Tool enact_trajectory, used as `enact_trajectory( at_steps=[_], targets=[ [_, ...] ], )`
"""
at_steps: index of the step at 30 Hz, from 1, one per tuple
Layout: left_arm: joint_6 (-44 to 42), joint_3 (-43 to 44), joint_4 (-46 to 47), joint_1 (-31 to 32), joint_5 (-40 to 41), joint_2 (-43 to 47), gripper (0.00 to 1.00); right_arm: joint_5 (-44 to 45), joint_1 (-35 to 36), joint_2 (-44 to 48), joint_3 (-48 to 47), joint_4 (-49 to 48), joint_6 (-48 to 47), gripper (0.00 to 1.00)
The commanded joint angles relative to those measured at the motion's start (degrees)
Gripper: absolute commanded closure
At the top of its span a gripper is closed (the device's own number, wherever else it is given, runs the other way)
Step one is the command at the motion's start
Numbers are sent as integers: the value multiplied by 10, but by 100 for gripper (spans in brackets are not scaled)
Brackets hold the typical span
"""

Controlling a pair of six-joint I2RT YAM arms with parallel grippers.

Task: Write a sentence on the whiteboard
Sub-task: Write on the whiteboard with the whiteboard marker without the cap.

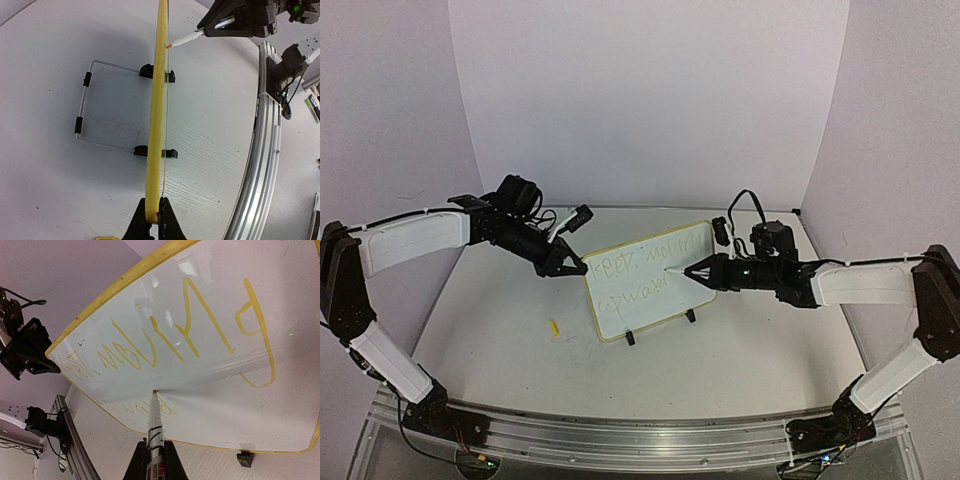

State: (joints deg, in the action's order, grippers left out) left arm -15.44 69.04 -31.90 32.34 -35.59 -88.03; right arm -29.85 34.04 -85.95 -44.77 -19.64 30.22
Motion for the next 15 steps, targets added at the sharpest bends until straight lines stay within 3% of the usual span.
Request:
enact_trajectory(
  at_steps=[1,15],
  targets=[
    [-29,1,-35,11,45,-9,100,16,-4,1,3,-17,-1,100],
    [-29,1,-35,11,45,-11,100,11,-4,-24,33,-35,12,100]
  ],
)
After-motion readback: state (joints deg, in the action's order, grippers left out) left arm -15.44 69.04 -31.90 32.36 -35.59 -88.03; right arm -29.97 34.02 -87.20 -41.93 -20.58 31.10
